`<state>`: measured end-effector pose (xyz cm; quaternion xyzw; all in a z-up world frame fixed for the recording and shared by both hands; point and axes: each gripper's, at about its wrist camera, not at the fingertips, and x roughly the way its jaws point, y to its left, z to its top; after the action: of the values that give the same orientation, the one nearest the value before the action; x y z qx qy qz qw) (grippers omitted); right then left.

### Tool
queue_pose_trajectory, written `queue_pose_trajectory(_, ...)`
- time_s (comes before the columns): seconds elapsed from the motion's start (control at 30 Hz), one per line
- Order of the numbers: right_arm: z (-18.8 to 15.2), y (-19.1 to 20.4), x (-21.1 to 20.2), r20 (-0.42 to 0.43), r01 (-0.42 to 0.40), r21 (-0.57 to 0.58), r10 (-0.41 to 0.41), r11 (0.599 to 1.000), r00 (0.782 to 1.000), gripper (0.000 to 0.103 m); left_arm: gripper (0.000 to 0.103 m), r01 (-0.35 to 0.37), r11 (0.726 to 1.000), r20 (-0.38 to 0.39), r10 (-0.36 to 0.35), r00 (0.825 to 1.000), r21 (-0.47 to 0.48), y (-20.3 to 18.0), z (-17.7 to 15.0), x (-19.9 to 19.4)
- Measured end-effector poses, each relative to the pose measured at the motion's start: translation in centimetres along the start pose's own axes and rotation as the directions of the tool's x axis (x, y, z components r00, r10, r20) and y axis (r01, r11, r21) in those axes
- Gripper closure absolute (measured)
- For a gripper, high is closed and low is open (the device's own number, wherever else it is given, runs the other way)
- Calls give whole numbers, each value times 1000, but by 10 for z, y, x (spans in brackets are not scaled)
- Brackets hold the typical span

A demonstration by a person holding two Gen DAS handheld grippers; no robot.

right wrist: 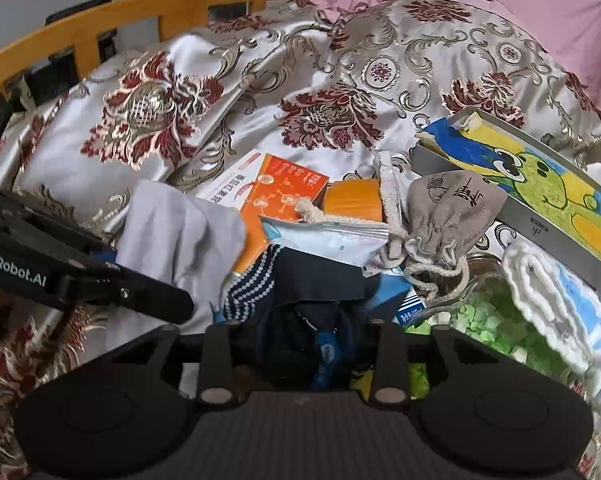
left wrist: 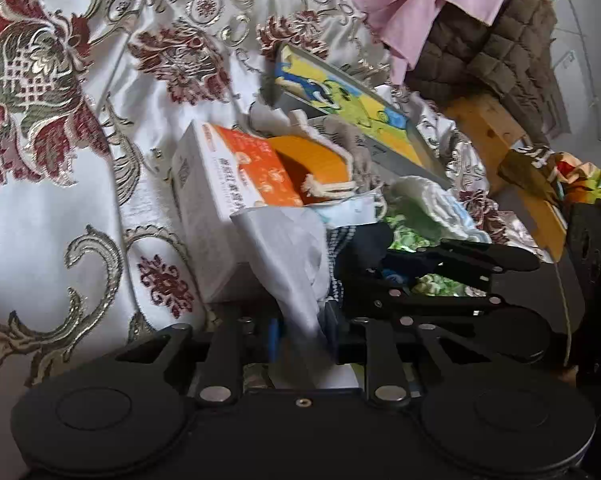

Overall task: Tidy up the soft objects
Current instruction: 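Grasp the grey sock with the left tool while the right tool grasps the navy sock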

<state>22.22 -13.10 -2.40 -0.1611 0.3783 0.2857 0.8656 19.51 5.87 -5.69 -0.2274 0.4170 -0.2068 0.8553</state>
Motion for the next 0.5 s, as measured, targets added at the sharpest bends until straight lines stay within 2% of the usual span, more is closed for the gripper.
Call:
queue_pose_trajectory(0.13,-4,1,-9,15,18,30,-18,999,1000,77,88,22,1000,20,-22,1000,-6,-2,-1,-9)
queue_pose_trajectory(0.23,-10,5,-15,19,45,35,-45,998,999,77,91,20,1000,40,-20,999,-2,-4,-1,-13)
queue_pose_trajectory(0.27,-11,8,-16,18,60,26,-60,998,998,76,91,22,1000,38,-22,999,-6,-4,-1,-14)
queue_pose_trajectory(0.33,-16,11,-18,18,82,10,-82,997,996,67,91,20,1000,34,-20,999,-5,-5,-2,-14)
queue_pose_trajectory(0.43,-21,16,-20,5,74,1,-74,997,997,66,91,22,1000,34,-22,999,5,-6,-3,-14)
queue_pose_trajectory(0.5,-24,20,-20,0,86,-14,-86,996,996,75,91,22,1000,36,-22,999,12,-7,-3,-15)
